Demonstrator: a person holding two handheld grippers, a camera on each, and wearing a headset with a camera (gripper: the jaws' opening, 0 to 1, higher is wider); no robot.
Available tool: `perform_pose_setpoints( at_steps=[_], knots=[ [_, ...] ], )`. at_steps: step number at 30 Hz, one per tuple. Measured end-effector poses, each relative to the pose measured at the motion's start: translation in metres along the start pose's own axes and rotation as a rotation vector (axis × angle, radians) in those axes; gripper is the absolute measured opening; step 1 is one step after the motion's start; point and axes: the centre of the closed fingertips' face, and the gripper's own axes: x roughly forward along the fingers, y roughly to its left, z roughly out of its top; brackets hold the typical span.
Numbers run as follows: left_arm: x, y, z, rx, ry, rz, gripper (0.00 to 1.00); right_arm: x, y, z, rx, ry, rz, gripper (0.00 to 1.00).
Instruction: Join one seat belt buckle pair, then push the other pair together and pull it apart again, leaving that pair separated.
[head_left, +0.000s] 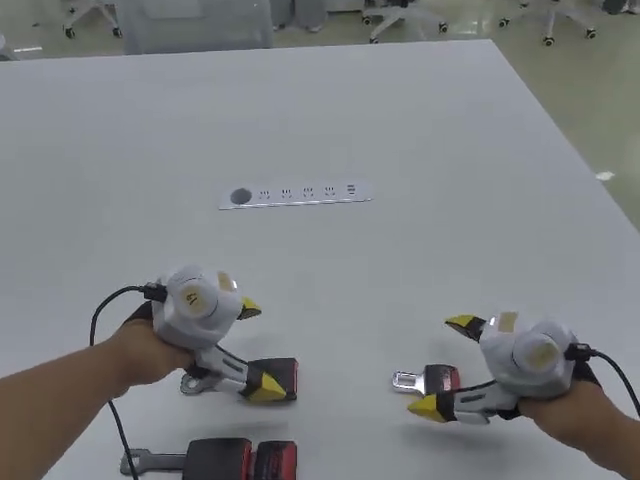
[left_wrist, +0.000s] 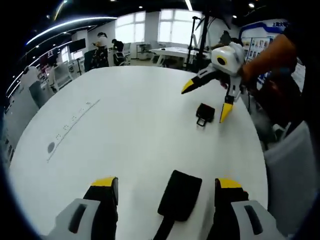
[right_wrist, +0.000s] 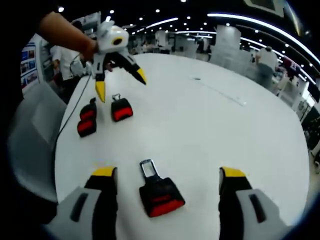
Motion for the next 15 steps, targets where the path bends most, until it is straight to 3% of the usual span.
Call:
perform_pose_setpoints(
  at_steps=[3,7,14,15],
  knots=[
    [-0.015,0.002,0.002,-0.069,-0.057,0.067,0.88,-0.005,-0.001,0.009,0.067,-0.052,-0.065,0.9],
    [-0.035,0.002,-0.002,-0.125,-0.106,0.128,0.92,-0.014,-0.001,0.016,0.084,-0.086,-0.124,0.94],
    [-0.078,0.0,-0.026,-0.238,-0.173,0.241,0.96,-0.025,0.014,0.021,0.118,-0.121,-0.166,0.98],
    [-0.083,-0.002,-0.027,-0.24,-0.19,0.239,0.97,-0.027,0.016,0.022,0.112,-0.122,-0.172,0.99]
  ],
)
